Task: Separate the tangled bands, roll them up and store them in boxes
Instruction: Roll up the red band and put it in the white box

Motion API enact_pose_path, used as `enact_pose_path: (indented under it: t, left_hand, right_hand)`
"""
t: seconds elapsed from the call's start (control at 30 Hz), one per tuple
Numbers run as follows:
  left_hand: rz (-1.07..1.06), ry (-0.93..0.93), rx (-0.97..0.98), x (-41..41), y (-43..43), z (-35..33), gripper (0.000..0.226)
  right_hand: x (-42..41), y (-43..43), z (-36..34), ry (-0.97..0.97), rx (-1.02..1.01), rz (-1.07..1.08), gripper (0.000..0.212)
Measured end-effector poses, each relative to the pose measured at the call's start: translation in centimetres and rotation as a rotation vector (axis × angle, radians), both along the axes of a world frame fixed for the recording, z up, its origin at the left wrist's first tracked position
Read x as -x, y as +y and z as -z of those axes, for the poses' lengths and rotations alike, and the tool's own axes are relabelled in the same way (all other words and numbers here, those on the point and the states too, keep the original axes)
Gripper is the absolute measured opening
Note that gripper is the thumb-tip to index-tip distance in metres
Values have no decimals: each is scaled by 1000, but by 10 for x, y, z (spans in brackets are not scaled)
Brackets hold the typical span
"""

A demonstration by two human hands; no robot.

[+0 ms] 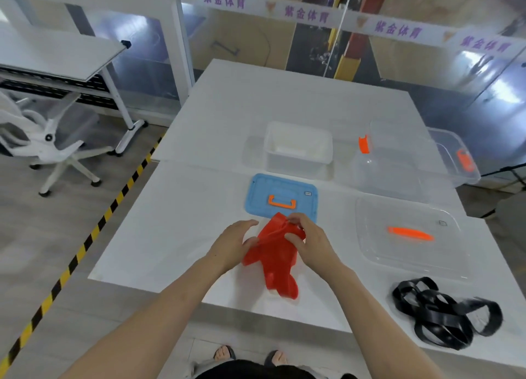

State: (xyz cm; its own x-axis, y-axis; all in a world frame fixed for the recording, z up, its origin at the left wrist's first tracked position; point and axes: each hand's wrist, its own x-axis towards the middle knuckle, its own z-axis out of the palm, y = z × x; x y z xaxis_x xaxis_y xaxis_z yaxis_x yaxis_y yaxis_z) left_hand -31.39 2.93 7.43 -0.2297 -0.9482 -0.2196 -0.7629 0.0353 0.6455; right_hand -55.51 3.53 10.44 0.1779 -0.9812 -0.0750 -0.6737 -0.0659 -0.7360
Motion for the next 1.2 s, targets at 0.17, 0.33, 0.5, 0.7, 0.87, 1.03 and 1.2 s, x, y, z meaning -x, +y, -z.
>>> enact_pose_path:
  t: [0.17,0.33,0.5,0.7,0.87,1.03,1.2]
  left_hand:
    - [-15,144,-32,30,2,-10,26]
    - [-89,169,-72,39,-1,-14,11]
    - [-70,140,-93,35,-1,-12,10]
    - [-129,147,-95,32,7,-9,15]
    - [-294,140,-57,16,0,-9,18]
    - [-410,174,-3,-4,-9,-5,12]
    - [-431,210,-87,-6,-2,7,8]
  right_hand:
    - [7,-1,-15,-109,57,-5,34]
    - [26,-2,-8,-186,41,39,36]
    - [37,0,5,-250,-20,136,39]
    - [43,7,19,-203,-62,135,25]
    - [58,10,25,-179,-46,197,22]
    - [72,8,28,-185,-72,262,21]
    - [64,8,31,-205,-108,242,22]
